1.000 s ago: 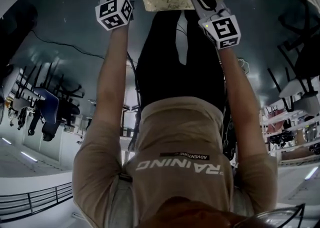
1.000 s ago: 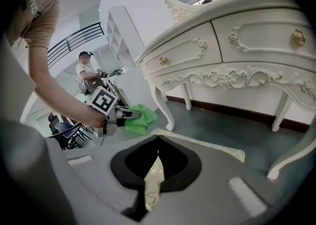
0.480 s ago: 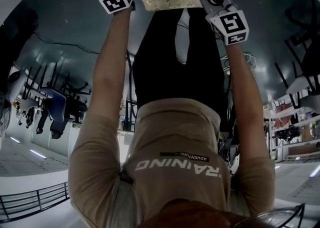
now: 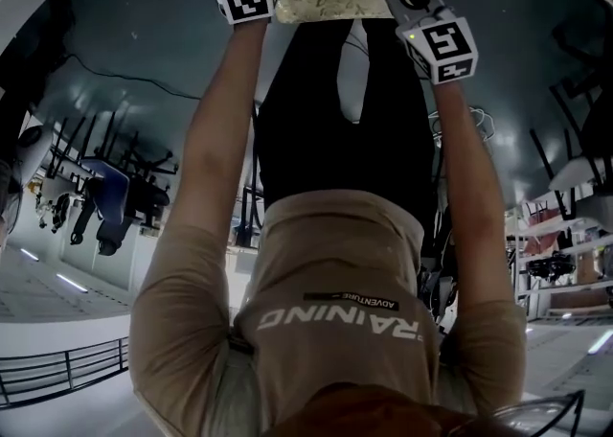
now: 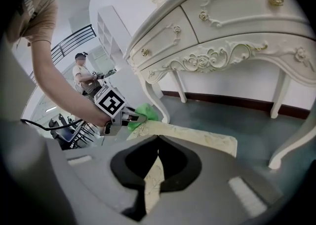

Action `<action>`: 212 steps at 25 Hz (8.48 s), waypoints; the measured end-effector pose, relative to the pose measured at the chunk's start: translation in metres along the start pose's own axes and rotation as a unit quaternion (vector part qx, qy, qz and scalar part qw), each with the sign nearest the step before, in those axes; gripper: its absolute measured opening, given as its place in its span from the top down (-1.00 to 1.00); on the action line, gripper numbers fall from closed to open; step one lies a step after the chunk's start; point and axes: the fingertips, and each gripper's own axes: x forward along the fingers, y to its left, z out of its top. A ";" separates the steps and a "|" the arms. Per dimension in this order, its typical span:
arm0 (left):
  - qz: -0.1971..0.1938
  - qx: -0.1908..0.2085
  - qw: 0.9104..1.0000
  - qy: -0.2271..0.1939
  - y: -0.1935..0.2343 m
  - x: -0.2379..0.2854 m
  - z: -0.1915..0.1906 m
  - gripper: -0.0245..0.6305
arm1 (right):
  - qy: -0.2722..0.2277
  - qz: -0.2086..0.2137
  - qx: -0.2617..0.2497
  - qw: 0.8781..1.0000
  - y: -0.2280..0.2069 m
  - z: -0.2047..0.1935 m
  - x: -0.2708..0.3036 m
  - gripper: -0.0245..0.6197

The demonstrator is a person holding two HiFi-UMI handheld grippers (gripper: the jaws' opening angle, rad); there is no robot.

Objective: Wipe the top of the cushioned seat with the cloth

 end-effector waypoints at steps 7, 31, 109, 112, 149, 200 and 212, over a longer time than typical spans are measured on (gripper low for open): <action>0.008 -0.002 1.000 0.004 -0.058 0.017 0.024 0.78 | 0.001 0.006 -0.003 1.000 -0.042 -0.007 -0.035 0.92; -0.086 0.058 0.995 -0.006 -0.309 0.071 0.104 0.78 | -0.029 -0.075 0.062 0.995 -0.179 -0.070 -0.165 0.92; -0.101 -0.060 0.993 -0.002 -0.028 -0.054 -0.103 0.78 | 0.085 0.008 -0.008 0.996 0.075 -0.073 0.035 0.92; -0.097 -0.061 0.993 -0.001 -0.035 -0.050 -0.101 0.78 | 0.077 0.004 0.004 0.997 0.063 -0.076 0.026 0.92; -0.122 -0.037 0.992 0.011 -0.394 0.031 0.014 0.78 | 0.043 -0.060 0.055 0.996 -0.200 -0.187 -0.240 0.92; -0.102 -0.149 0.972 -0.149 -0.043 -0.203 -0.233 0.78 | 0.037 0.074 -0.046 0.995 0.248 -0.184 -0.033 0.92; -0.054 -0.167 0.976 -0.127 -0.009 -0.153 -0.237 0.78 | 0.061 0.097 -0.037 0.993 0.246 -0.191 -0.031 0.92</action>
